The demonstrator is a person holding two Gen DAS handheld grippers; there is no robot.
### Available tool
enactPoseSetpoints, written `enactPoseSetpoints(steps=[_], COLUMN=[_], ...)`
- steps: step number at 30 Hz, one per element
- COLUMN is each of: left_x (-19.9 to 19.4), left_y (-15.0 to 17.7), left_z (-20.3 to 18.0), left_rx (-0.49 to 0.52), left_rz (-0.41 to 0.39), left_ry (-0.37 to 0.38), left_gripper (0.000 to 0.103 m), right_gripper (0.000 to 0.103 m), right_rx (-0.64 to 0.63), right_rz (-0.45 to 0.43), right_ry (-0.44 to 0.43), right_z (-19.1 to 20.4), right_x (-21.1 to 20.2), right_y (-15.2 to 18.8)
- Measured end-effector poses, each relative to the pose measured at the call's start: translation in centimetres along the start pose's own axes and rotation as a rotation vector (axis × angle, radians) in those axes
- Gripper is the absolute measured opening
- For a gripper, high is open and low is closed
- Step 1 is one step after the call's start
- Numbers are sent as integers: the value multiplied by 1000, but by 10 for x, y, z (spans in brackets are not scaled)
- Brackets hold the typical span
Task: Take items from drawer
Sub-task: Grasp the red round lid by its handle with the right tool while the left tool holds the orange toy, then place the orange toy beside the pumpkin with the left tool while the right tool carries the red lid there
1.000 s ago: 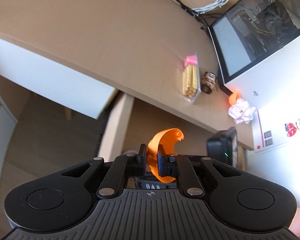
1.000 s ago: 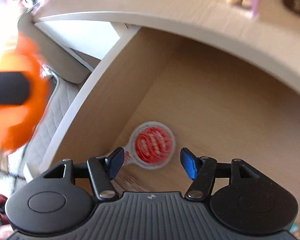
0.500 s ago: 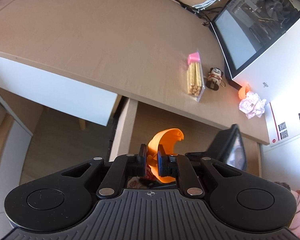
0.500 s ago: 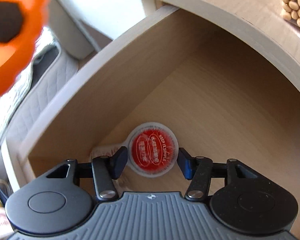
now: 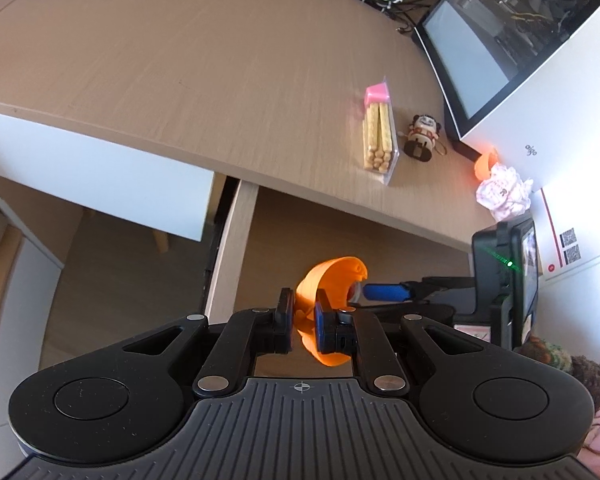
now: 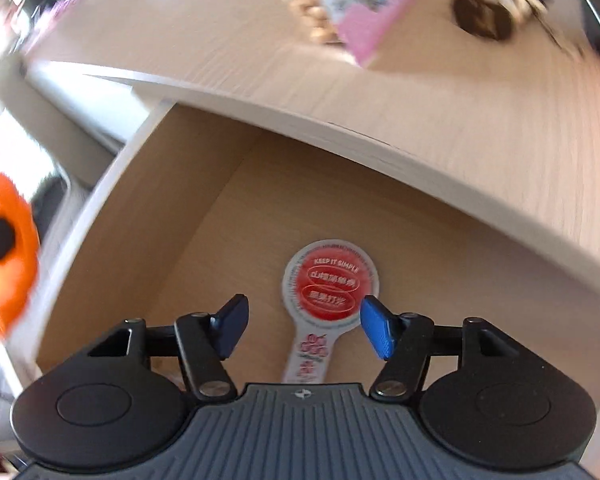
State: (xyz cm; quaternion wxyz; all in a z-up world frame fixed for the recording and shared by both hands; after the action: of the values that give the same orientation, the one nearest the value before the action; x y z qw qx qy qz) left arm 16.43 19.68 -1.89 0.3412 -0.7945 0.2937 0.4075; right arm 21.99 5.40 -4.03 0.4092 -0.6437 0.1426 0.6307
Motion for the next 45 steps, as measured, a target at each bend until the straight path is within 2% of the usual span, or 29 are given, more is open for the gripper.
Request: enactPoseSetpoints(steps=[8, 11, 16, 19, 22, 26, 29, 37, 38, 39, 40, 45], left_x=[1, -1, -4, -5, -6, -6, -4, -2, -2, -2, -2, 4], left_y=[10, 13, 16, 18, 21, 26, 28, 32, 32, 33, 33, 39], left_z=[10, 13, 18, 22, 28, 34, 37, 38, 38, 38, 37, 30], left_rx=[-5, 5, 13, 18, 15, -2, -25, -56, -53, -48, -40, 24], left_rz=[21, 30, 44, 47, 56, 64, 64, 73, 76, 80, 85, 124], left_ry=[-29, -39, -44, -37, -26, -8, 6, 10, 7, 4, 4, 22], left_gripper=[12, 12, 12, 12, 12, 12, 12, 12, 12, 12, 12, 12], right_gripper=[63, 71, 72, 72, 71, 72, 76, 76, 73, 63, 61, 60], right_rx=[-95, -118, -189, -174, -141, -34, 19, -95, -112, -132, -152, -195], right_rz=[39, 27, -2, 6, 0, -33, -54, -46, -38, -23, -6, -15], right_ry=[9, 20, 83, 144, 152, 63, 25, 100, 105, 120, 128, 128], right_z=[9, 14, 26, 26, 20, -1, -16, -16, -15, -13, -11, -2], right_x=[5, 6, 9, 9, 2, -17, -30, -13, -10, -8, -9, -50], right_y=[5, 4, -10, -17, -19, -13, -9, -40, -43, -45, -46, -28])
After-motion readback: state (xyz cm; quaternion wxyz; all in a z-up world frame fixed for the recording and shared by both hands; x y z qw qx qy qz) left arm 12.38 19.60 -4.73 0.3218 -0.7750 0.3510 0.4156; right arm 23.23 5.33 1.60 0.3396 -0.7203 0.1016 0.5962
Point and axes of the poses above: each gripper's, at about its wrist camera, not at the fingertips, and x roughly the way its jaws point, z to its left, y to its underside, the point moved 4 cm from there along x, roughly the way its jaws point, and after that the axes turned 13 degrees about -x, right-handed, at the moved point
